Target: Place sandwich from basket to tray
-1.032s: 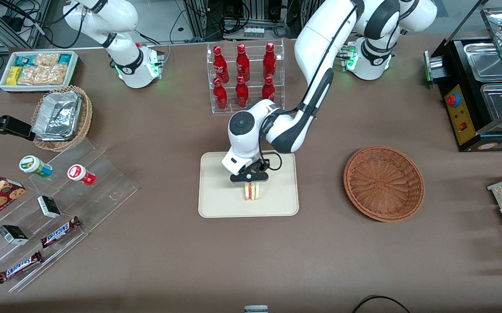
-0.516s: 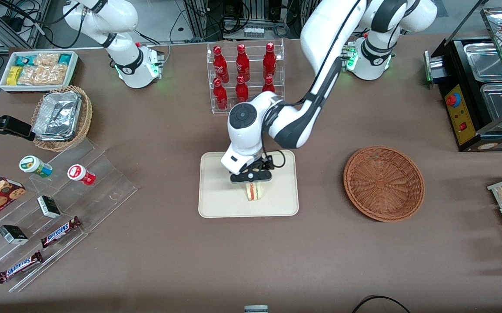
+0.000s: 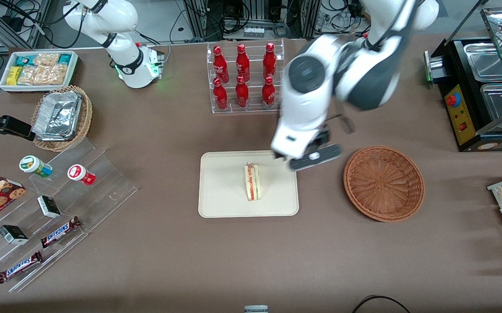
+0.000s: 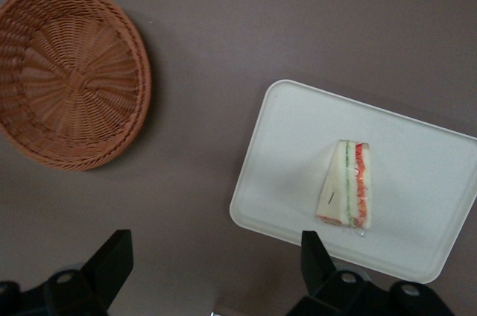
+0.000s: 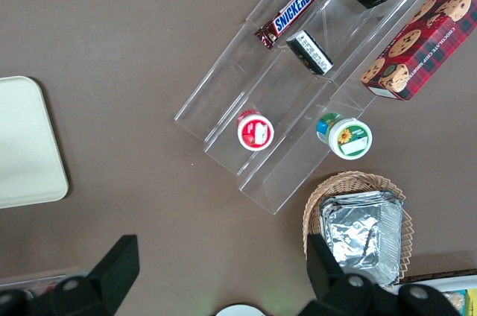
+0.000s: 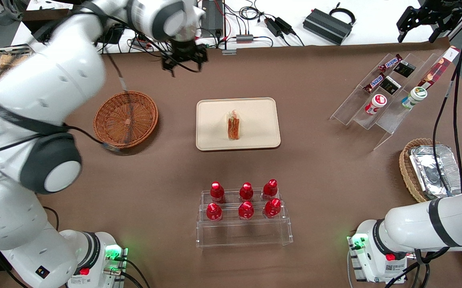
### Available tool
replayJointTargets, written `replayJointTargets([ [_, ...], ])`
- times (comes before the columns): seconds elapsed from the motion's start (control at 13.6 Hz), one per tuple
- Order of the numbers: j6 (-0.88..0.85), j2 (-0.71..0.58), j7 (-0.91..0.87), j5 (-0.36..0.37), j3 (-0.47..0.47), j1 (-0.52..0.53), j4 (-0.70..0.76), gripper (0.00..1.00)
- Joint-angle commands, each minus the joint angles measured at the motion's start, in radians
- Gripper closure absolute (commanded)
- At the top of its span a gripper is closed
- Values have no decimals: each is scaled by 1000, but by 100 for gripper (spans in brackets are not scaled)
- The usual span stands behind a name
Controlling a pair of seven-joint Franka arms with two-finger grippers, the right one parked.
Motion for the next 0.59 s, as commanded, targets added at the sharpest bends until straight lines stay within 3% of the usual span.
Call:
replayJointTargets([
  [0.0,-107,-95,96,14,-8,75,-44,1],
  [0.52,-182,-288,516,18,-10,352,-156,1],
])
